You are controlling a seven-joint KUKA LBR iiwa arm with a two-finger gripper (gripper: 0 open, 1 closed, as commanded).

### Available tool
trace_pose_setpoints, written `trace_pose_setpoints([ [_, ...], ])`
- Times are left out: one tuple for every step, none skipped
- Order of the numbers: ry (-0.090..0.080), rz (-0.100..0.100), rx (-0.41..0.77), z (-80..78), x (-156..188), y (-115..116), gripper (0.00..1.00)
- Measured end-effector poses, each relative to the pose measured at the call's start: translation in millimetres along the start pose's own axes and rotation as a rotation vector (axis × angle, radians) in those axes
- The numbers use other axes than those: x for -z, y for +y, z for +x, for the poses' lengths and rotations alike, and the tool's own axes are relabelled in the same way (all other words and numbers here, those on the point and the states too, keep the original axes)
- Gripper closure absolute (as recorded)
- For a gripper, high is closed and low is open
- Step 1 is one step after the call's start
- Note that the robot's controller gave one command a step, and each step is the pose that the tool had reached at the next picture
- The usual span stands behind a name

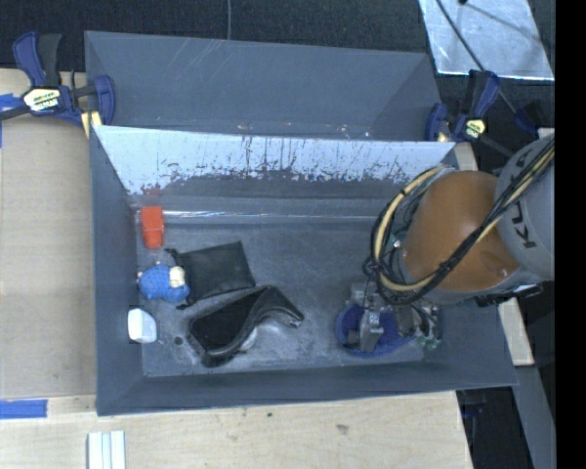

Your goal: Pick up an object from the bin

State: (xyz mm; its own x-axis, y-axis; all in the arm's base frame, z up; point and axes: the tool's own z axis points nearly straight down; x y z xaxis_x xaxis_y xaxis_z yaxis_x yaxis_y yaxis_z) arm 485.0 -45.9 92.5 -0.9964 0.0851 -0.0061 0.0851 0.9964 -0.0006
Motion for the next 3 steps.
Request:
trace_pose_setpoints([
  [0.0,0.0,0.0,-1.3,39,0,1.0],
  [-0.002,0.0,-0.001,-3.5,88,-1,1.0],
  [0.0,0.0,-0.001,-4.6,103,-1,1.0],
])
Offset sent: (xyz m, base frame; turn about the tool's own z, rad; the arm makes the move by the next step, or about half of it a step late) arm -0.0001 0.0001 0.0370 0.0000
